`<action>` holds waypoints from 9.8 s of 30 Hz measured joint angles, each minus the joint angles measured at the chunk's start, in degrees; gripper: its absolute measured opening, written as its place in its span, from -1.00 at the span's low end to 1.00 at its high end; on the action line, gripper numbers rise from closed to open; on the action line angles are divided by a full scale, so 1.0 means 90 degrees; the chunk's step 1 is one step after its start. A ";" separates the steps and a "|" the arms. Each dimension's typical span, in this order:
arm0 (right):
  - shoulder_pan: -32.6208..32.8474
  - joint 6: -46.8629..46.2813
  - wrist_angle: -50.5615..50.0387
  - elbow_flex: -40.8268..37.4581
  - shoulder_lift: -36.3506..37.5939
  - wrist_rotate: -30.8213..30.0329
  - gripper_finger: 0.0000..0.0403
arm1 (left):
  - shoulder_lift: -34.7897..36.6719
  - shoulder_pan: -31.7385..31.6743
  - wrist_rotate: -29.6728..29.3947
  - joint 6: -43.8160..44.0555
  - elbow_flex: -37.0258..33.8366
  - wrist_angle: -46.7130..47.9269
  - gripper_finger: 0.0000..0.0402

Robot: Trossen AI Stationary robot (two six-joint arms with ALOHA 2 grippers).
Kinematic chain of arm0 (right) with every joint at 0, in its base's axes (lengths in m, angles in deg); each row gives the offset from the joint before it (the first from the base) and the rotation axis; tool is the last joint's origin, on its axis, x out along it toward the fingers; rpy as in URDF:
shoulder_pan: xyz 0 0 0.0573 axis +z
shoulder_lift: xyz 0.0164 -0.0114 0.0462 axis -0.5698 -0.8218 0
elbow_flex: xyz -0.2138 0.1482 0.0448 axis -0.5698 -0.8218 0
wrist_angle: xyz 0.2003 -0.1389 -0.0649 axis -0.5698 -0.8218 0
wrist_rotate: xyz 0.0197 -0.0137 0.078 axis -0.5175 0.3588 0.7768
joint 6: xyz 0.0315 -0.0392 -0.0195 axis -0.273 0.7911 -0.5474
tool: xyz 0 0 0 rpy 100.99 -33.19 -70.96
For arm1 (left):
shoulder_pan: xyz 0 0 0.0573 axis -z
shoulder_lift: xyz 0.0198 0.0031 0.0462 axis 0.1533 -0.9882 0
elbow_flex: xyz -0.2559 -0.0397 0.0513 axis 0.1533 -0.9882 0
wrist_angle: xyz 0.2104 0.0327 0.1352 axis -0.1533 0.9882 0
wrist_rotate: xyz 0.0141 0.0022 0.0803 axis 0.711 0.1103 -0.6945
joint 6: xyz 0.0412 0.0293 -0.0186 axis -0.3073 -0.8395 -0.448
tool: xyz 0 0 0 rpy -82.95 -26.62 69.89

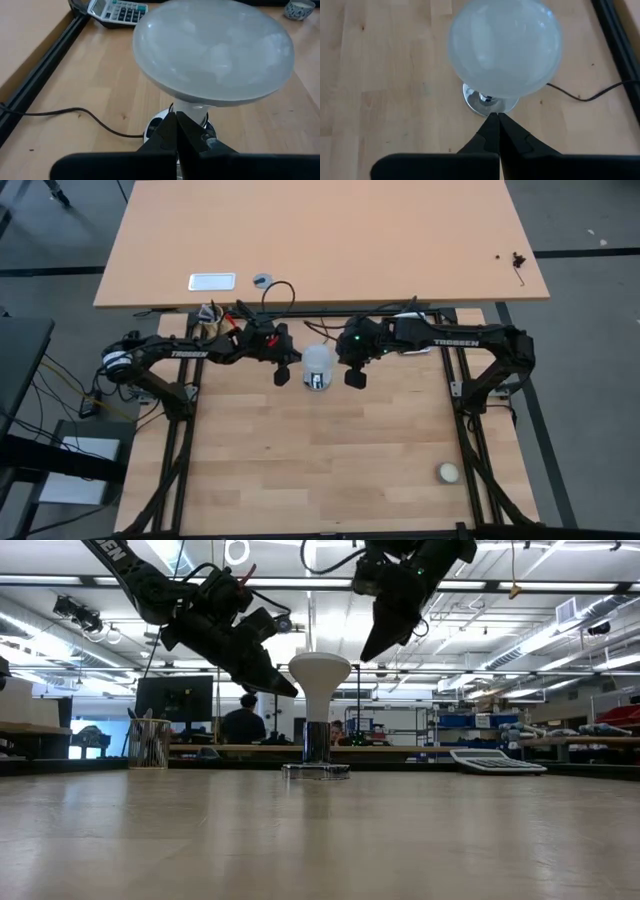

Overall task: Screw lightbulb
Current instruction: Remove the white lightbulb from the silver lamp

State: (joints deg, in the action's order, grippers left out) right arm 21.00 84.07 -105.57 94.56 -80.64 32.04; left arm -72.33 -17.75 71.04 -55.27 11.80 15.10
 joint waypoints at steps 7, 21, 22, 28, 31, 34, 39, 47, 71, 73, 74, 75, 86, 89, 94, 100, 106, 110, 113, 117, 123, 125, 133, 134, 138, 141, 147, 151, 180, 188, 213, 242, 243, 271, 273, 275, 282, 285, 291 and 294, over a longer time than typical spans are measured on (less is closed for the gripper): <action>-0.0069 0.0265 -0.0058 0.0000 0.0155 0.0072 -0.98 | 0.0099 -0.0008 -0.0091 0.0116 0.0000 0.0259 -1.00; -0.0075 0.0445 -0.0059 0.0000 0.0155 0.0420 -0.98 | 0.0919 -0.0009 -0.0498 -0.0011 0.0000 0.1104 -1.00; -0.0072 0.0520 -0.0076 0.0000 0.0155 0.0469 -0.98 | 0.0978 -0.0009 -0.0500 -0.0010 0.0000 0.1148 -1.00; 0.0031 0.0649 -0.0075 0.0000 0.0155 0.0554 -0.98 | 0.1179 -0.0009 -0.0542 -0.0007 0.0000 0.1279 -1.00; 0.0104 0.0648 -0.0122 0.0000 0.0155 0.0554 -0.98 | 0.1260 -0.0009 -0.0542 -0.0010 0.0000 0.1354 -1.00; 0.0169 0.0719 -0.0101 -0.0037 0.0155 0.0557 -0.98 | 0.1294 -0.0009 -0.0539 -0.0010 0.0000 0.1385 -1.00; 0.0199 0.0809 0.0220 -0.0349 0.0155 0.0762 -0.98 | 0.1299 -0.0009 -0.0539 -0.0051 0.0000 0.1406 -1.00; 0.0352 0.0634 0.0439 -0.0824 0.0155 0.0814 -0.98 | 0.1333 0.0001 -0.0537 -0.0046 0.0000 0.1270 -1.00; 0.0804 -0.0081 0.0360 -0.0933 0.0155 0.0701 -0.92 | 0.1332 0.0006 -0.0532 0.0000 0.0000 0.0811 -1.00; 0.0863 -0.0082 0.0287 -0.0933 0.0156 0.0611 -0.94 | 0.1333 0.0006 -0.0532 0.0000 0.0000 0.0800 -1.00; 0.0872 -0.0077 0.0220 -0.0933 0.0165 0.0586 -0.95 | 0.1331 0.0006 -0.0532 0.0002 0.0000 0.0789 -1.00; 0.0884 -0.0077 0.0160 -0.0933 0.0170 0.0567 -0.96 | 0.1331 0.0006 -0.0532 0.0002 0.0000 0.0778 -1.00; 0.0896 -0.0217 -0.0063 -0.0803 0.0335 0.0501 -0.96 | 0.1331 0.0008 -0.0546 -0.0022 0.0000 0.0630 -1.00; 0.0896 -0.0219 -0.0108 -0.0801 0.0337 0.0503 -0.96 | 0.1331 0.0006 -0.0727 -0.0025 0.0000 0.0661 -1.00; 0.0896 -0.0263 -0.0051 -0.0801 0.0337 0.0503 -0.96 | 0.1331 0.0006 -0.0981 -0.0037 0.0000 0.0784 -1.00; 0.0884 -0.0551 0.0277 -0.0801 0.0337 0.0503 -0.95 | 0.1331 0.0006 -0.1005 -0.0056 0.0000 0.0773 -1.00; 0.0882 -0.0787 0.0445 -0.0801 0.0337 0.0505 -0.90 | 0.1328 -0.0057 -0.0975 -0.0239 0.0000 0.0689 -1.00; 0.0884 -0.0984 0.0734 -0.0801 0.0337 0.0505 -0.93 | 0.1305 -0.0267 -0.0399 -0.0363 0.0000 0.0487 -1.00; 0.0889 -0.1118 0.1053 -0.0800 0.0337 0.0507 -0.97 | 0.1175 -0.0387 -0.0177 -0.0344 0.0001 0.0292 -1.00; 0.0889 -0.1350 0.1401 -0.0799 0.0337 0.0505 -0.97 | 0.0831 -0.0432 -0.0157 -0.0338 0.0000 0.0073 -1.00; 0.0889 -0.1387 0.1948 -0.0799 0.0340 0.0505 -0.97 | 0.0352 -0.0429 -0.0136 -0.0334 0.0001 -0.0699 -1.00; 0.0889 -0.1383 0.2097 -0.0799 0.0340 0.0461 -0.97 | 0.0254 -0.0429 -0.0136 -0.0333 0.0002 -0.0899 -1.00; 0.0738 -0.1257 0.2273 -0.0797 0.0160 0.0352 -0.97 | -0.0049 -0.0429 -0.0133 -0.0194 0.0002 -0.1562 -1.00; 0.0719 -0.1252 0.2323 -0.0799 0.0153 0.0352 -0.97 | -0.0080 -0.0429 -0.0116 -0.0189 0.0005 -0.1578 -1.00; 0.0640 -0.1243 0.2415 -0.0797 0.0152 0.0350 -0.97 | -0.0141 -0.0418 0.0027 -0.0185 0.0005 -0.1568 -1.00; 0.0571 -0.1243 0.2310 -0.0794 0.0150 0.0350 -0.97 | -0.0141 -0.0370 0.0080 -0.0163 0.0005 -0.1593 -1.00; 0.0449 -0.1204 0.2124 -0.0794 0.0146 0.0437 -0.97 | -0.0143 -0.0337 0.0197 -0.0131 0.0005 -0.1796 -1.00; 0.0371 -0.1196 0.2070 -0.0801 0.0013 0.0786 -0.97 | -0.0141 -0.0337 0.0197 -0.0050 0.0005 -0.1839 -1.00; -0.0017 -0.1192 0.2028 -0.0794 -0.0146 0.0721 -0.96 | -0.0077 -0.0300 0.0627 0.0000 0.0030 -0.1284 -1.00; -0.0112 -0.1106 0.1953 -0.0789 -0.0134 0.0627 -0.96 | 0.0336 -0.0290 0.0675 0.0002 0.0014 -0.0479 -1.00; -0.0602 -0.0810 0.1822 -0.0799 0.0168 -0.0318 -0.96 | 0.0678 0.0538 0.0370 0.0086 -0.0018 -0.0138 -1.00; 0.0505 -0.0981 0.1830 -0.0794 0.0050 0.0391 -0.96 | 0.0165 -0.0784 0.0860 0.0801 -0.0002 -0.1515 -1.00; 0.0500 -0.0983 0.1823 -0.0794 0.0048 0.0391 -0.96 | 0.0153 -0.0784 0.0866 0.0801 -0.0002 -0.1523 -1.00; 0.0141 -0.0918 0.1632 -0.0794 0.0048 0.0415 -0.96 | 0.0141 -0.0655 0.0665 0.0614 0.0000 -0.1435 -1.00; 0.0131 -0.0907 0.1632 -0.0794 0.0048 0.0415 -0.96 | 0.0141 -0.0606 0.0706 0.0604 0.0000 -0.1409 -1.00; 0.0116 -0.0878 0.1632 -0.0794 0.0048 0.0415 -0.96 | 0.0141 -0.0576 0.0725 0.0602 0.0000 -0.1371 -1.00; 0.0090 -0.0864 0.1627 -0.0794 0.0048 0.0415 -0.96 | 0.0141 -0.0570 0.0579 0.0600 0.0000 -0.1250 -1.00; 0.0090 -0.0868 0.1627 -0.0794 0.0048 0.0415 -0.96 | 0.0141 -0.0570 0.0391 0.0596 0.0000 -0.1184 -1.00; 0.0090 -0.0866 0.1627 -0.0794 0.0048 0.0415 -0.96 | 0.0138 -0.0483 0.0520 0.0588 0.0000 -0.1165 -1.00; 0.0087 -0.0866 0.1598 -0.0794 0.0048 0.0437 -0.96 | 0.0138 -0.0392 0.0525 0.0496 0.0002 -0.1149 -1.00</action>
State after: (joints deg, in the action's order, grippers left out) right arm 21.79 76.27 -91.19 87.42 -80.21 35.97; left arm -71.09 -21.28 75.77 -50.81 11.82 4.75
